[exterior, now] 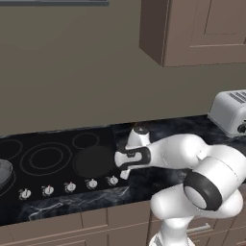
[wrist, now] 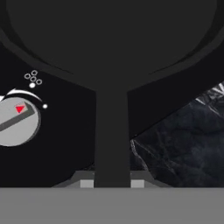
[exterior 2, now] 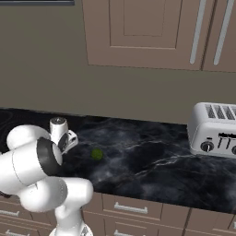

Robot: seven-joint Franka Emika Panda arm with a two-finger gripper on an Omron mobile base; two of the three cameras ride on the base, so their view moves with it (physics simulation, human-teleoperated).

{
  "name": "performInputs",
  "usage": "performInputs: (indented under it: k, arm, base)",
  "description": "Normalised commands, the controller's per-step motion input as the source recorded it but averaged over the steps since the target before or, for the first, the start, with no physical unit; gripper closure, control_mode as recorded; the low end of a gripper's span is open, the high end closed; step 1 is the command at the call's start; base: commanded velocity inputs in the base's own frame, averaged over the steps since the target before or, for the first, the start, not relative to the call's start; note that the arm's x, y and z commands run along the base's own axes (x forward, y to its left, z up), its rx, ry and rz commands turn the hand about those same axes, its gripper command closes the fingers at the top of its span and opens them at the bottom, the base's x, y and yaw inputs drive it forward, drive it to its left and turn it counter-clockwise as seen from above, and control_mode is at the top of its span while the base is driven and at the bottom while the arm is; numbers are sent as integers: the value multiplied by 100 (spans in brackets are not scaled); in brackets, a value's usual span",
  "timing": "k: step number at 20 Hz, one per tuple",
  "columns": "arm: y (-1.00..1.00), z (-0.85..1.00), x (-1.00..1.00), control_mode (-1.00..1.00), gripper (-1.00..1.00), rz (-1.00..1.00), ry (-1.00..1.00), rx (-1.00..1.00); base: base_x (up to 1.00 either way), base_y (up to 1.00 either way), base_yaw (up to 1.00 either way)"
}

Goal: Place both pans onto different burners. Then place the lime and the steak on different pans.

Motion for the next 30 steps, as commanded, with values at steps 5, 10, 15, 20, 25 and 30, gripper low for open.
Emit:
performInputs:
  k: [5,10,15,20,25,30]
  arm:
    - [12,-26,19,-100,100,-1,10,-1]
    - [8,-14,16,-100,100,0,5,-2]
    - [11,-12,7,-100,-100,0,3,-4]
    - [0,0,0,-100,-100,0,0,0]
    - [0,7,0,-100,-100,0,0,0]
    - [0,34,-18,-100,-100,0,-1,0]
  base:
    - [0,0,0]
    - [0,0,0]
    - [0,0,0]
    - [0,0,0]
    - [0,0,0]
    - [0,0,0]
